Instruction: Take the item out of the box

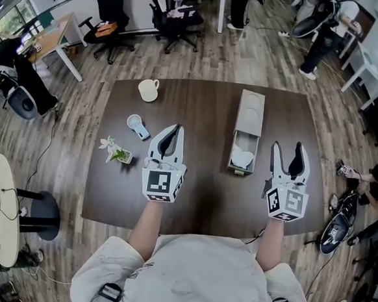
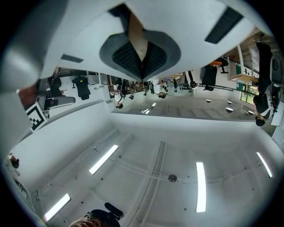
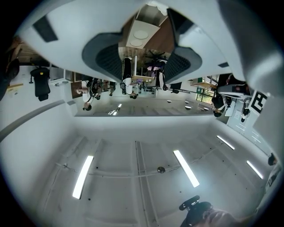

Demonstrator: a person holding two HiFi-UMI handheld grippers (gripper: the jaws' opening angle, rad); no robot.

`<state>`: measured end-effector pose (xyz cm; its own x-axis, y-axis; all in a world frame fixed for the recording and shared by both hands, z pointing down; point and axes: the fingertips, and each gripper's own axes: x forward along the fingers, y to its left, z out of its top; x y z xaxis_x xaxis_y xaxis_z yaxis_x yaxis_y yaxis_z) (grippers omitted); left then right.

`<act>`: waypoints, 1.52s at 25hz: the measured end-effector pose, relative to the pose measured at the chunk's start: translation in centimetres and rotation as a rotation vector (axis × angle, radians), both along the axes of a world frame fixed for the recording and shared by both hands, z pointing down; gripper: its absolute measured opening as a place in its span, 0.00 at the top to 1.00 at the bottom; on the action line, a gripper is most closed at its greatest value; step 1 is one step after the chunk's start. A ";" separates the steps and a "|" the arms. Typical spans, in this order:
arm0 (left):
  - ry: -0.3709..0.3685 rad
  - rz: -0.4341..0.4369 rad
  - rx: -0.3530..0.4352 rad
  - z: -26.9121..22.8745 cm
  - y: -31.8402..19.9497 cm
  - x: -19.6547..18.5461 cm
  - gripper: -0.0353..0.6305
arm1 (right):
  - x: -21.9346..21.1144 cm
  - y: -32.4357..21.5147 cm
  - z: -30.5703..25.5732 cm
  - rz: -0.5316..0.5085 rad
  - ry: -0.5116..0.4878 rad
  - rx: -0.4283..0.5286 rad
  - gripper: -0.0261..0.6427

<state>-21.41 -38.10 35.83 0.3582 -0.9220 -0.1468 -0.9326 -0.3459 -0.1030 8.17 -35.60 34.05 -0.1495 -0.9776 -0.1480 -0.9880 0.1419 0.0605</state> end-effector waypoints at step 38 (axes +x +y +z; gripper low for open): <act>-0.078 0.068 -0.265 13.0 -1.7 5.5 0.94 | -3.4 -7.4 18.2 -0.216 0.141 -0.503 0.57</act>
